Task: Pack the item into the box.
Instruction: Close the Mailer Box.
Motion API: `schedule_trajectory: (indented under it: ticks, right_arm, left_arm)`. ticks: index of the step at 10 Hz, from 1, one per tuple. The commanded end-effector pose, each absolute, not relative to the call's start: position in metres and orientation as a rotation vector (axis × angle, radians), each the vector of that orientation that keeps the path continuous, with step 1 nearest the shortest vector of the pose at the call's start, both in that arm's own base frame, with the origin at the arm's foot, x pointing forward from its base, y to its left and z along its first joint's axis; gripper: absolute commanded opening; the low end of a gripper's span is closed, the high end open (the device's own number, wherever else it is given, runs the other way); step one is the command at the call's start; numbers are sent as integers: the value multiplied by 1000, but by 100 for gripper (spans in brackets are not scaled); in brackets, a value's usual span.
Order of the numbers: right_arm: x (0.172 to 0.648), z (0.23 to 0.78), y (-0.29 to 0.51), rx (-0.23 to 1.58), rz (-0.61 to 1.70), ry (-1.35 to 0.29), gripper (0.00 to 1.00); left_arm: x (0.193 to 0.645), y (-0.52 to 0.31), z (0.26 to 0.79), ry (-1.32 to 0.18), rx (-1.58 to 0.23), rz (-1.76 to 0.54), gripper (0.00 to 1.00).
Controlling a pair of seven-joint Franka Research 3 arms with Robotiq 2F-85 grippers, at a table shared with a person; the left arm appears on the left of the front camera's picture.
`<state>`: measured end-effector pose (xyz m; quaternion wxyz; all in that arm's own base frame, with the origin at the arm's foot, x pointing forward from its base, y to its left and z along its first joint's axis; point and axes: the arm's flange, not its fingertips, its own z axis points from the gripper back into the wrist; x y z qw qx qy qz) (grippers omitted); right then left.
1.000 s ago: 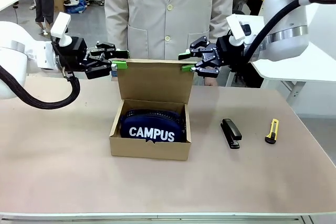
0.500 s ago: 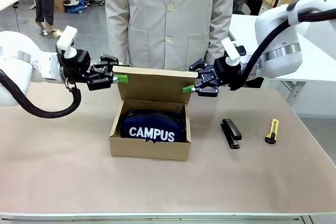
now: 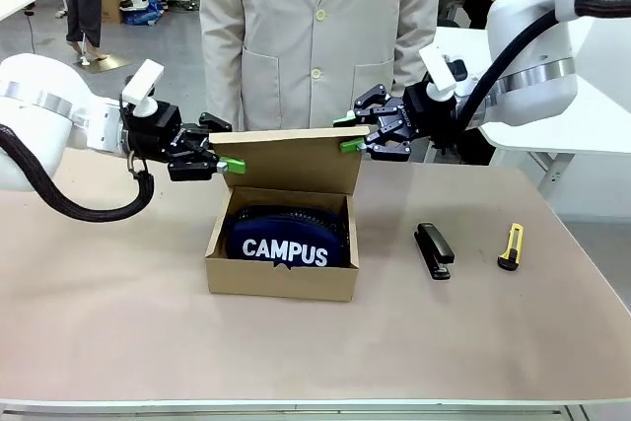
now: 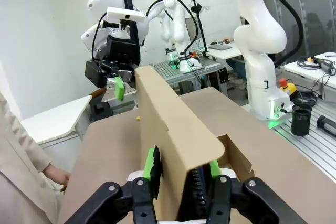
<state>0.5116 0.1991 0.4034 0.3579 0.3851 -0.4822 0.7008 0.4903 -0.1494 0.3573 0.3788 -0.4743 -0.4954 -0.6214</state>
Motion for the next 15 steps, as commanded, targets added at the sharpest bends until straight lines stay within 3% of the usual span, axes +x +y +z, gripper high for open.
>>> schedule_trajectory:
  ticks: [1, 4, 7, 10, 11, 15]
  right_arm:
    - [469, 301, 186, 942, 1880, -1264, 41]
    - [459, 293, 182, 893, 1879, -1294, 41]
    - [448, 291, 179, 830, 1937, -1346, 41]
    - [452, 287, 179, 905, 1866, -1288, 41]
    - [487, 424, 206, 915, 1871, -1230, 41]
    - [485, 418, 205, 925, 1861, -1218, 41]
  left_arm:
    - [451, -143, 274, -1349, -1116, -1692, 45]
    - [443, -146, 272, -1400, -977, -1742, 45]
    - [441, -147, 266, -1322, -979, -1774, 45]
    - [442, -147, 263, -1344, -969, -1698, 45]
    - [477, -164, 386, -1231, -1034, -1705, 45]
    - [477, -164, 384, -1228, -1030, -1691, 45]
